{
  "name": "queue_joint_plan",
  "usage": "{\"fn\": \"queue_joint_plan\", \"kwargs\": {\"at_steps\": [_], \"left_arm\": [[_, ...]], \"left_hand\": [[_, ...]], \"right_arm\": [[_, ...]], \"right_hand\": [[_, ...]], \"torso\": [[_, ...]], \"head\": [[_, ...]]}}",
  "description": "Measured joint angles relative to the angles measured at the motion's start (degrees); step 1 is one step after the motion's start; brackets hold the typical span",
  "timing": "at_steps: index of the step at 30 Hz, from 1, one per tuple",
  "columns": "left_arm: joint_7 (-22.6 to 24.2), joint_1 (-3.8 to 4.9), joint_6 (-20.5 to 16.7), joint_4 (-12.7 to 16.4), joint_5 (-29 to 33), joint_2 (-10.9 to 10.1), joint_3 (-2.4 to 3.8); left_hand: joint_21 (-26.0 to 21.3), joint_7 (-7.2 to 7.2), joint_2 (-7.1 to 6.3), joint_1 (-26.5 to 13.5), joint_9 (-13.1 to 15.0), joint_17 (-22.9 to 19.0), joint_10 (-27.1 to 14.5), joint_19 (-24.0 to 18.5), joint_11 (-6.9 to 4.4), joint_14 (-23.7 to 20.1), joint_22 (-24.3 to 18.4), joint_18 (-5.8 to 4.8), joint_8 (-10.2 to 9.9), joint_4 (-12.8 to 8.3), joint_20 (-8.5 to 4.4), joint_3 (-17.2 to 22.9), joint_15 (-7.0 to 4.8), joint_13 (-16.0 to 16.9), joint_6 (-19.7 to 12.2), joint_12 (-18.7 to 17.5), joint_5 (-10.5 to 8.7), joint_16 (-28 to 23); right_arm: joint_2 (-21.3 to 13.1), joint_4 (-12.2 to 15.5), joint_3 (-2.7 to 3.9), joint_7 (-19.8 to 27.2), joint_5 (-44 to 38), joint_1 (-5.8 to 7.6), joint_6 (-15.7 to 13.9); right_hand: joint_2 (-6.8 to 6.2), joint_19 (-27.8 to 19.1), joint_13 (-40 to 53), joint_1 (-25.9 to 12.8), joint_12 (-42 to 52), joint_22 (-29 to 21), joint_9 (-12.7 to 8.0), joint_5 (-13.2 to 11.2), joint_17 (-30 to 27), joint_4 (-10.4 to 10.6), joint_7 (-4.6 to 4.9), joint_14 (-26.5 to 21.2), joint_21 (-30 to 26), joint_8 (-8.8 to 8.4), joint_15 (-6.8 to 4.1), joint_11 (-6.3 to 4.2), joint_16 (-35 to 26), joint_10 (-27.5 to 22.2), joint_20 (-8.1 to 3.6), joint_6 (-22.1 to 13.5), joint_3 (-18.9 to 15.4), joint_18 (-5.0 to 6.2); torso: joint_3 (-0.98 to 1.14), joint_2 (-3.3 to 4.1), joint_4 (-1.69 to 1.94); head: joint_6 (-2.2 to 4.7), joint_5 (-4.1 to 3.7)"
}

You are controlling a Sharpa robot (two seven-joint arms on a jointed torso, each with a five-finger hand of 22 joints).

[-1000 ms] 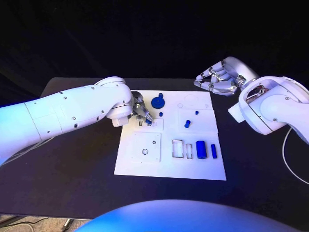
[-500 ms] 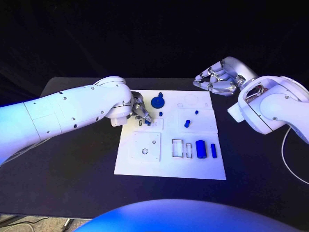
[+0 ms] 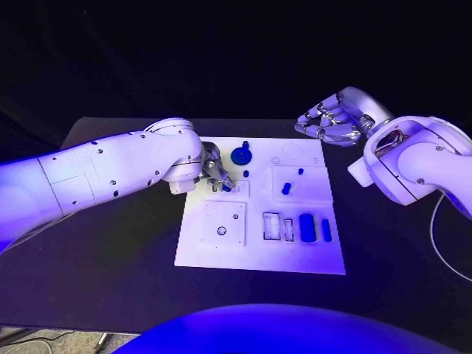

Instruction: Assemble the parts on the task board

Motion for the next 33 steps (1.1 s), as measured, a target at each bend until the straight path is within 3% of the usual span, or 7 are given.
{"fn": "queue_joint_plan", "kwargs": {"at_steps": [5, 10, 20, 22, 27, 30, 33], "left_arm": [[0.00, -0.01, 0.02, -0.13, 0.06, 0.06, 0.00], [-0.03, -0.01, 0.13, -0.56, 0.08, 0.37, -0.02], [-0.05, 0.05, 1.35, -2.83, 0.19, 1.98, 0.00], [-0.05, 0.08, 1.73, -3.16, 0.22, 2.19, 0.01], [0.00, 0.15, 2.47, -3.59, 0.28, 2.42, 0.05], [0.03, 0.17, 2.73, -3.71, 0.29, 2.47, 0.07], [0.06, 0.18, 3.02, -3.76, 0.28, 2.49, 0.07]], "left_hand": [[0.00, -0.01, -0.22, -0.21, 0.02, 0.00, 0.00, 0.00, 0.00, 0.00, 0.00, -0.04, 0.20, 0.00, 0.00, 0.01, 0.00, 0.12, 0.01, 0.17, 0.23, 0.00], [0.28, -0.33, 0.09, -1.28, 0.28, 0.00, 0.60, 0.22, -0.20, 0.00, 0.00, -0.88, 0.77, -0.30, -0.22, 0.65, 0.00, 0.61, 0.06, 0.67, 0.23, 0.00], [0.28, -0.41, 1.82, -3.17, 0.42, -0.01, 0.63, 0.22, -0.22, 0.00, 0.00, -0.88, 1.57, -0.72, -0.22, 1.00, 0.00, 0.68, -0.01, 0.67, 0.22, 0.00], [0.28, -0.41, 2.04, -3.54, 0.32, -0.01, 0.63, 0.22, -0.21, 0.00, 0.00, -0.88, 1.62, -1.11, -0.22, 1.08, 0.00, 0.98, -0.01, 0.67, 0.22, 0.00], [0.66, -0.41, 2.33, -4.62, -0.05, -0.02, 0.63, 0.22, -0.21, 0.00, 0.00, -0.88, 1.43, -1.60, -0.22, 1.58, 0.00, 1.53, 0.00, 1.14, 0.20, 0.00], [0.67, -0.52, 2.27, -4.82, -0.22, -0.02, 0.74, 0.22, -0.32, 0.00, 0.00, -0.88, 1.40, -1.83, -0.22, 1.57, 0.00, 1.61, 0.11, 1.14, 0.18, 0.00], [0.80, -0.72, 2.02, -6.00, -0.35, -0.02, 0.84, 0.22, -0.43, 0.00, -0.01, -0.88, 1.31, -2.73, -0.22, 1.90, 0.00, 1.84, 0.31, 1.37, 0.17, 0.00]], "right_arm": [[0.01, 0.00, 0.00, 0.06, 0.04, 0.00, 0.07], [0.02, -0.01, 0.00, 0.10, 0.07, 0.00, 0.12], [0.02, 0.13, 0.00, 0.19, 0.14, 0.00, 0.13], [0.03, 0.15, 0.00, 0.26, 0.23, 0.00, 0.13], [0.03, 0.16, 0.00, 0.51, 0.56, 0.00, 0.11], [0.03, 0.16, 0.00, 0.67, 0.78, 0.00, 0.11], [0.04, 0.11, 0.00, 0.94, 1.35, 0.00, 0.12]], "right_hand": [[0.00, 0.00, 0.00, 0.00, 0.00, 0.00, 0.00, 0.00, -0.01, 0.00, 0.00, 0.00, 0.00, 0.00, 0.00, 0.00, 0.00, 0.00, 0.00, 0.00, 0.00, 0.00], [0.00, 0.00, 0.00, 0.00, 0.00, 0.00, 0.00, 0.00, -0.01, 0.00, 0.00, 0.00, 0.00, 0.00, 0.00, 0.00, 0.00, 0.00, 0.00, 0.00, 0.00, 0.01], [0.16, -0.33, -0.29, -0.16, -0.59, -0.49, 0.00, 0.00, -0.01, 0.30, -0.20, 0.00, -0.24, 0.00, 0.00, 0.01, -0.22, -0.42, -0.09, -0.21, -0.30, 0.01], [0.77, -0.42, -0.30, -0.77, -0.60, -0.61, 0.00, -0.56, -0.02, 0.95, -0.20, 0.00, -0.51, 0.00, 0.00, 0.21, -0.37, -0.63, -0.01, -0.20, -0.95, 0.01], [1.06, -0.42, -0.30, -1.97, -0.60, -0.75, 0.00, 2.86, -0.02, 1.82, -0.02, -0.21, -0.74, 0.00, 0.21, 0.21, -0.56, -0.63, -0.01, -0.38, -3.94, 0.01], [1.44, -0.42, -0.30, -2.96, -0.60, -0.83, 0.06, 2.88, -0.02, 2.55, -0.02, -0.21, -0.74, 0.00, 0.21, 0.21, -0.56, -0.63, -0.01, -0.38, -5.41, 0.01], [2.31, -0.42, -0.30, -3.82, -0.60, -0.97, 0.06, 0.72, -0.02, 3.17, -0.22, -0.21, -0.75, 0.00, 0.20, 0.21, -0.80, -0.62, 0.00, -0.59, -8.01, 0.01]], "torso": [[0.00, 0.00, -0.01], [0.02, -0.02, -0.05], [0.03, -0.05, -0.07], [0.03, -0.04, -0.08], [0.02, -0.05, -0.10], [0.02, -0.05, -0.08], [-0.01, -0.05, -0.06]], "head": [[-0.01, 0.04], [-0.01, 0.05], [-0.01, 0.03], [-0.01, -0.01], [-0.01, -0.07], [-0.01, -0.13], [-0.01, -0.17]]}}
